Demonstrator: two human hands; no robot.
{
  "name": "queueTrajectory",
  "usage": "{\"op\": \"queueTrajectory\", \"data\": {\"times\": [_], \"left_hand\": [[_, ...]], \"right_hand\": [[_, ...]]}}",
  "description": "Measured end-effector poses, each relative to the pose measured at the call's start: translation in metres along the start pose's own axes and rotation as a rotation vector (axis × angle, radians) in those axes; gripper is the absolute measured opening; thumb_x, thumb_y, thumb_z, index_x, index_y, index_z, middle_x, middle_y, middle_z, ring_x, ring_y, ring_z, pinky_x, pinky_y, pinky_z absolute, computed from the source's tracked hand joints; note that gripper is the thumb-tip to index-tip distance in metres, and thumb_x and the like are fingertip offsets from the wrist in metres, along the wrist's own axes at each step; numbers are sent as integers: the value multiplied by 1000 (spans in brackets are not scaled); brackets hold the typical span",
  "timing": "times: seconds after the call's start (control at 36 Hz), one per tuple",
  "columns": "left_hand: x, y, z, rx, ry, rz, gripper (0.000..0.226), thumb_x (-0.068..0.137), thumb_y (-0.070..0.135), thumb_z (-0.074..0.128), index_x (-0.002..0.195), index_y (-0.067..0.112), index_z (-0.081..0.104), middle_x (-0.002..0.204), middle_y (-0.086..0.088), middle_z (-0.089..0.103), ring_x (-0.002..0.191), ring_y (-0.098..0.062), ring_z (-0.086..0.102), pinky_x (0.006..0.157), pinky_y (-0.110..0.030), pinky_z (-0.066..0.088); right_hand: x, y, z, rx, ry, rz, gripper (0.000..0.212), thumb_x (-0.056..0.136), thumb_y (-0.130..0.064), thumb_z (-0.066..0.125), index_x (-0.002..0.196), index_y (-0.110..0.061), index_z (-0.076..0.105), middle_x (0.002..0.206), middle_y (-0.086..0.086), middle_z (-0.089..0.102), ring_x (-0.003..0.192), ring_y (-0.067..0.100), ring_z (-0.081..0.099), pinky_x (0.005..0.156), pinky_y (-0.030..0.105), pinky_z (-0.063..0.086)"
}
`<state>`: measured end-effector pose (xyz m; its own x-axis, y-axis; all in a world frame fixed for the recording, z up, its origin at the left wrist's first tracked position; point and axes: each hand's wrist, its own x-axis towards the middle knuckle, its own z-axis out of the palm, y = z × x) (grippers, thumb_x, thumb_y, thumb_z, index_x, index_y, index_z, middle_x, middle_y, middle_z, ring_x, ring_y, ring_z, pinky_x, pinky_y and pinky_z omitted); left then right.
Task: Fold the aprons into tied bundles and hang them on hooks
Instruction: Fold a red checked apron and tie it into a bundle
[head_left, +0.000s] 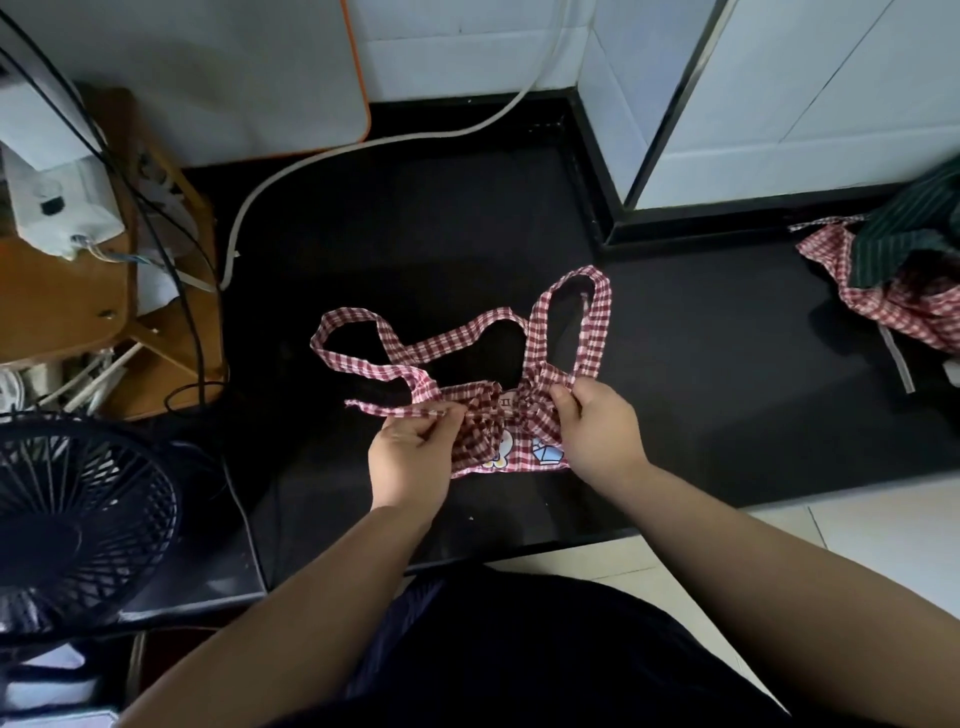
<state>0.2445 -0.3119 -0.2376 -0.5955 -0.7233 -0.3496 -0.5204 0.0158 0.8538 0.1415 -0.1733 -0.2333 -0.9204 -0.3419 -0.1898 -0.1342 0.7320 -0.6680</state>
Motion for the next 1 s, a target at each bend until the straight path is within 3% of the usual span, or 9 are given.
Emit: {"op": "queueTrajectory", "data": {"times": [0.08, 0.19, 0.42, 0.53, 0.64, 0.69, 0.75, 0.89, 1.0], "left_hand": [[1, 1, -2, 163, 21, 4, 30, 95, 33, 56, 71, 14, 59, 75, 2, 60, 70, -12, 54, 58, -24, 41], [8, 4, -2, 153, 56, -31, 23, 97, 27, 53, 79, 14, 59, 81, 0, 65, 78, -16, 61, 66, -30, 50], [7, 0, -5, 249, 0, -14, 27, 95, 30, 57, 73, 14, 58, 71, -1, 61, 66, -16, 55, 52, -25, 39], [5, -2, -4, 245, 3, 7, 31, 91, 31, 62, 67, 14, 52, 65, 2, 56, 59, -13, 51, 50, -24, 33], [11, -7, 0, 231, 59, 13, 26, 85, 30, 71, 96, 14, 54, 106, -1, 58, 79, -14, 58, 60, -23, 42], [6, -8, 2, 189, 132, 28, 57, 79, 24, 77, 123, 13, 42, 130, -6, 37, 96, -13, 51, 72, -26, 45], [3, -11, 3, 242, 202, 182, 71, 77, 17, 79, 131, 7, 35, 136, -14, 27, 111, -18, 37, 81, -30, 43], [10, -32, -1, 543, 60, 803, 14, 82, 5, 61, 94, 2, 67, 92, -14, 67, 86, -34, 63, 70, -45, 56], [9, -36, -9, 616, -31, 953, 32, 87, 11, 45, 99, -2, 72, 91, -15, 72, 83, -34, 70, 61, -44, 60]], "right_hand": [[-1, 6, 2, -106, -12, 47, 30, 102, -24, 40, 77, -8, 45, 76, 4, 49, 70, 18, 46, 63, 28, 32], [3, 4, -4, -102, -19, 99, 26, 102, -26, 38, 83, -10, 45, 83, 8, 53, 74, 21, 48, 64, 28, 32], [5, 7, -4, -38, 0, 238, 31, 101, -27, 39, 108, -3, 56, 104, 17, 57, 82, 23, 51, 68, 29, 35], [3, 11, -6, 192, 17, 345, 28, 96, -31, 52, 85, -6, 56, 88, 15, 65, 83, 30, 62, 74, 40, 51], [2, 13, -6, 346, 78, 458, 28, 89, -30, 64, 74, -12, 48, 77, 13, 63, 75, 27, 62, 68, 38, 51], [1, 11, -8, 359, 117, 457, 29, 87, -29, 67, 91, -11, 45, 76, 2, 57, 69, 17, 58, 61, 31, 48], [-2, 10, -11, 288, 149, 398, 40, 86, -29, 68, 101, -12, 35, 80, 0, 54, 69, 17, 57, 62, 32, 47], [-9, 21, -4, -149, 124, -70, 12, 94, -17, 56, 90, -6, 59, 101, 10, 55, 83, 28, 56, 68, 34, 48], [-11, 34, -6, -240, 30, -321, 18, 86, 2, 61, 101, 1, 71, 102, 16, 64, 78, 36, 64, 64, 39, 56]]}}
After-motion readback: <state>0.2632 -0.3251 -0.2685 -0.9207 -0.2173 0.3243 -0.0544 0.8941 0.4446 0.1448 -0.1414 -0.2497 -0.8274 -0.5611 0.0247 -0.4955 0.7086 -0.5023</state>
